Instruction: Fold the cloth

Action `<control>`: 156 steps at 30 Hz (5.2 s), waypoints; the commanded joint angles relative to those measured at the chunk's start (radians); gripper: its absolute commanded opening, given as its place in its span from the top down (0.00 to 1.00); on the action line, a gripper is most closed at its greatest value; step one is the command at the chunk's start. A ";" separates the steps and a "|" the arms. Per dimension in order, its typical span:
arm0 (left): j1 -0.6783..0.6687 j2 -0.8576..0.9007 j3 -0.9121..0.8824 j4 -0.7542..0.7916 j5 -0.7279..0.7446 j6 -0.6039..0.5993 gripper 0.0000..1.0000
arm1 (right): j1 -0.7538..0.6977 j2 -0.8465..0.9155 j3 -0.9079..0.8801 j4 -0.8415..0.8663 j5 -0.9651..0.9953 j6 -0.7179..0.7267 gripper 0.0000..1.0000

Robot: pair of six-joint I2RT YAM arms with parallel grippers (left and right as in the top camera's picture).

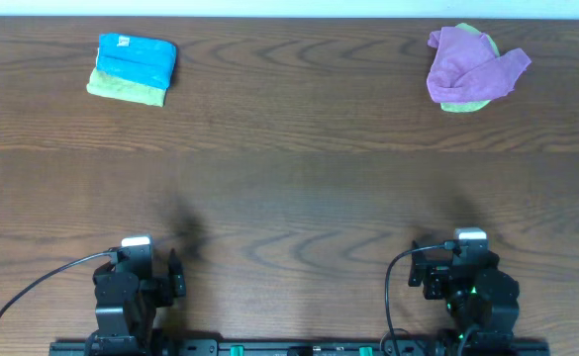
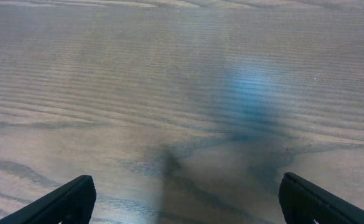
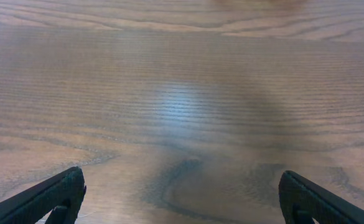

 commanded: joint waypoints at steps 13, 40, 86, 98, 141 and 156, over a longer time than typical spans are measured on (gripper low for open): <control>0.006 -0.007 -0.043 -0.037 0.000 0.011 0.05 | -0.003 -0.011 -0.012 0.002 0.014 -0.009 0.01; 0.006 -0.007 -0.043 -0.037 0.000 0.011 0.05 | -0.062 0.788 0.655 0.035 0.026 0.163 0.01; 0.006 -0.007 -0.043 -0.037 0.000 0.011 0.05 | -0.215 2.007 1.542 0.274 -0.032 0.199 0.01; 0.006 -0.007 -0.043 -0.037 0.000 0.011 0.05 | -0.211 2.210 1.654 0.312 -0.071 0.270 0.01; 0.006 -0.007 -0.043 -0.037 0.000 0.011 0.05 | -0.182 2.032 1.657 0.187 -0.087 0.277 0.98; 0.006 -0.007 -0.043 -0.037 0.000 0.011 0.05 | -0.093 1.835 1.657 -0.009 -0.170 0.107 0.98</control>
